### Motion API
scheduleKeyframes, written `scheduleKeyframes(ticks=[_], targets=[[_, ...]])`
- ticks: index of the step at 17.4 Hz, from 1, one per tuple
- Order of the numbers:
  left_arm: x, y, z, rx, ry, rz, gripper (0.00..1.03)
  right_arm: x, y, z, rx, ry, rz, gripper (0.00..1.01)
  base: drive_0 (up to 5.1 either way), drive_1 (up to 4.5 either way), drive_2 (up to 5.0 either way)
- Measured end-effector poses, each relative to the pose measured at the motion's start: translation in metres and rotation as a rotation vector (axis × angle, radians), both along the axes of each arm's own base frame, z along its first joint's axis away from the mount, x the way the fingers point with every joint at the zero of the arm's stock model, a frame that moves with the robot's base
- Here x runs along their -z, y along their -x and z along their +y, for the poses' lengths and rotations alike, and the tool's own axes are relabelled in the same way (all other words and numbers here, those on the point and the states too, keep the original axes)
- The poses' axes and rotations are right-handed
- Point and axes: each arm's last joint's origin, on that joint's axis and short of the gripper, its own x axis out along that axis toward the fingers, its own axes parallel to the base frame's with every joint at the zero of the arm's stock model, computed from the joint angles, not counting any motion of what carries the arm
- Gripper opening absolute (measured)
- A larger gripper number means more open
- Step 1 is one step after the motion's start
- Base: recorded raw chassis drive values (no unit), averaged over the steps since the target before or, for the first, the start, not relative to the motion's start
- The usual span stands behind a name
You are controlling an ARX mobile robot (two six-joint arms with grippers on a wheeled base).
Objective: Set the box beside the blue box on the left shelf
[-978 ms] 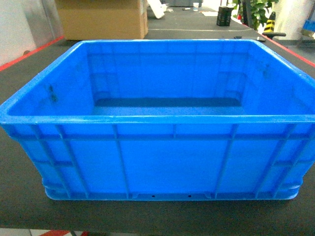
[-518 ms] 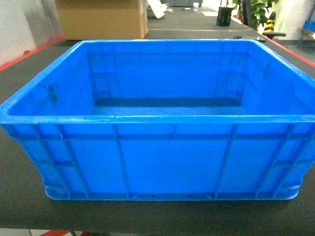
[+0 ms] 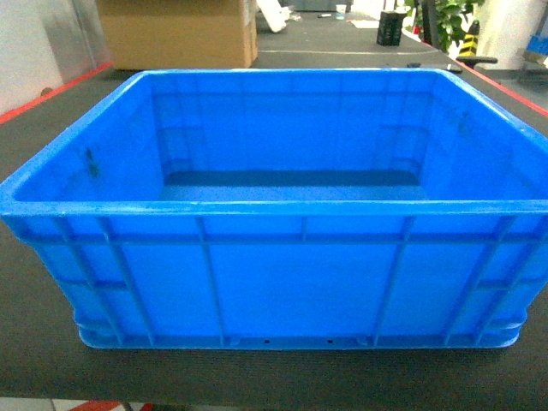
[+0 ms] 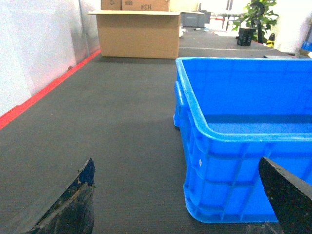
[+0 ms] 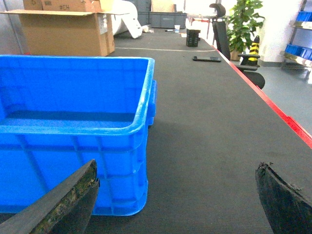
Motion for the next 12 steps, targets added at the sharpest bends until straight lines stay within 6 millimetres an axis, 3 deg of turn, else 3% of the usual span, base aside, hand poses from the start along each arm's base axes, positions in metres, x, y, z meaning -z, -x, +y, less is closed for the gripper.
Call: scheduleKeyframes(ticks=[12], targets=[[0.0, 0.0, 0.0, 0.0, 0.0, 0.0, 0.98, 0.0, 0.0, 0.0, 0.0, 0.0, 0.0, 0.98, 0.0, 0.0, 0.0]])
